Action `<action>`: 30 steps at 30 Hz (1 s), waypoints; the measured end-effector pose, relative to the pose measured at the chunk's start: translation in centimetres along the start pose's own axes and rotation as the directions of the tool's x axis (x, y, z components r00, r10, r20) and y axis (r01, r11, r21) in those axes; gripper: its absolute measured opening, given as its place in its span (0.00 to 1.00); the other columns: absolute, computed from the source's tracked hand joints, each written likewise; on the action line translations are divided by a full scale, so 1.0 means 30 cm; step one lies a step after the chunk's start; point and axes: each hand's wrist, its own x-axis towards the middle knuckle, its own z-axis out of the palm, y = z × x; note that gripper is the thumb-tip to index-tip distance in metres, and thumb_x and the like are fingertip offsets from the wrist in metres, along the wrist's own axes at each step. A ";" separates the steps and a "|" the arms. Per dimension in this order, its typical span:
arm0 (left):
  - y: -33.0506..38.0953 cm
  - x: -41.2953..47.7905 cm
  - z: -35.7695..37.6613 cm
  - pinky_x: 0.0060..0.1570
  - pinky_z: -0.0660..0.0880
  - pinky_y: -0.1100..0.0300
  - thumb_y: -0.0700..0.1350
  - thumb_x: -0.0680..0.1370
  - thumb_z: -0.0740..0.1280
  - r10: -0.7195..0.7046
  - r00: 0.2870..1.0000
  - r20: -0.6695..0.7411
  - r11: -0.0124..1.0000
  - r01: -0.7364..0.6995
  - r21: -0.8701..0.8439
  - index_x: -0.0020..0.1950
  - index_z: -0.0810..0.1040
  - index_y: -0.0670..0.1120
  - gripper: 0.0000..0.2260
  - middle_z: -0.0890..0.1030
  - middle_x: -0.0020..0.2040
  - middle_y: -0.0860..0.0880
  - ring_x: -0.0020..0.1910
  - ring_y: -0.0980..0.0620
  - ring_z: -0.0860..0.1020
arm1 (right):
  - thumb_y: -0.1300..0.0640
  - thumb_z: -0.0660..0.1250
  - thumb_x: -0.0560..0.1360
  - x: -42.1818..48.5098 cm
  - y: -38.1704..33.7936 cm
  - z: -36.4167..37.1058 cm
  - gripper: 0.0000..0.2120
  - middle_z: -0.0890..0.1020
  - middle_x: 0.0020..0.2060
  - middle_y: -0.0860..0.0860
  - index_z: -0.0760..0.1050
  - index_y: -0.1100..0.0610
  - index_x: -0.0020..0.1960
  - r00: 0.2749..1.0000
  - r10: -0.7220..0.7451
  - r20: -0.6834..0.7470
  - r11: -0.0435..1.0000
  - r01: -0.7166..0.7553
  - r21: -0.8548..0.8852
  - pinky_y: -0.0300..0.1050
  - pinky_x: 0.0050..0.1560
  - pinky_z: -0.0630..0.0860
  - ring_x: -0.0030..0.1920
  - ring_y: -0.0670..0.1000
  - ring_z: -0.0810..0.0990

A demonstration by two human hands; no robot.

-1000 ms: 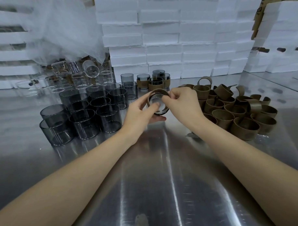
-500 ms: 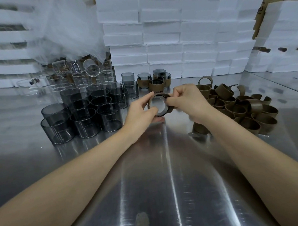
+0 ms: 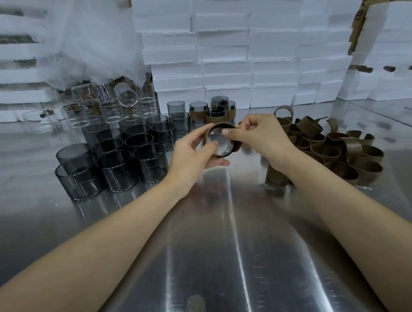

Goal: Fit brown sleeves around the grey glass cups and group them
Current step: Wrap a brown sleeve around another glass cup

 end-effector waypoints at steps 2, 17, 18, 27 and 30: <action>0.002 -0.003 -0.005 0.39 0.81 0.62 0.33 0.80 0.62 0.040 0.999 0.004 0.999 -0.040 -0.035 0.65 0.78 0.44 0.15 0.81 0.60 0.43 0.38 0.39 0.85 | 0.49 0.75 0.70 -0.004 -0.005 0.023 0.14 0.83 0.36 0.48 0.74 0.56 0.40 0.999 0.044 0.004 0.999 -0.044 0.031 0.39 0.39 0.78 0.36 0.43 0.81; -0.032 0.024 0.017 0.49 0.82 0.56 0.54 0.81 0.60 -0.103 0.992 0.069 0.989 0.110 -0.097 0.71 0.70 0.45 0.21 0.78 0.63 0.39 0.46 0.42 0.85 | 0.45 0.58 0.79 -0.046 0.032 0.094 0.21 0.81 0.52 0.55 0.75 0.57 0.64 0.911 0.298 0.284 0.612 -0.411 0.676 0.46 0.50 0.74 0.52 0.54 0.78; -0.033 0.025 0.017 0.49 0.82 0.56 0.59 0.78 0.61 -0.112 0.991 0.068 0.990 0.117 -0.082 0.69 0.71 0.46 0.24 0.78 0.62 0.40 0.44 0.44 0.85 | 0.44 0.57 0.80 -0.046 0.035 0.095 0.20 0.81 0.50 0.54 0.76 0.57 0.61 0.913 0.282 0.295 0.601 -0.408 0.687 0.45 0.46 0.74 0.49 0.53 0.78; -0.024 0.040 -0.005 0.30 0.76 0.61 0.67 0.72 0.60 -0.144 0.989 -0.008 0.989 0.144 -0.044 0.63 0.74 0.40 0.34 0.81 0.39 0.47 0.29 0.51 0.78 | 0.37 0.60 0.77 -0.026 0.061 0.103 0.24 0.81 0.59 0.56 0.78 0.52 0.62 0.918 0.270 0.290 0.639 -0.396 0.659 0.55 0.64 0.75 0.63 0.58 0.78; -0.021 0.039 -0.009 0.28 0.77 0.61 0.67 0.74 0.60 -0.147 0.989 -0.025 0.988 0.146 -0.057 0.63 0.75 0.42 0.31 0.83 0.37 0.46 0.27 0.51 0.78 | 0.37 0.61 0.77 -0.028 0.057 0.105 0.24 0.84 0.56 0.56 0.77 0.52 0.63 0.906 0.290 0.308 0.624 -0.423 0.657 0.49 0.54 0.80 0.57 0.54 0.82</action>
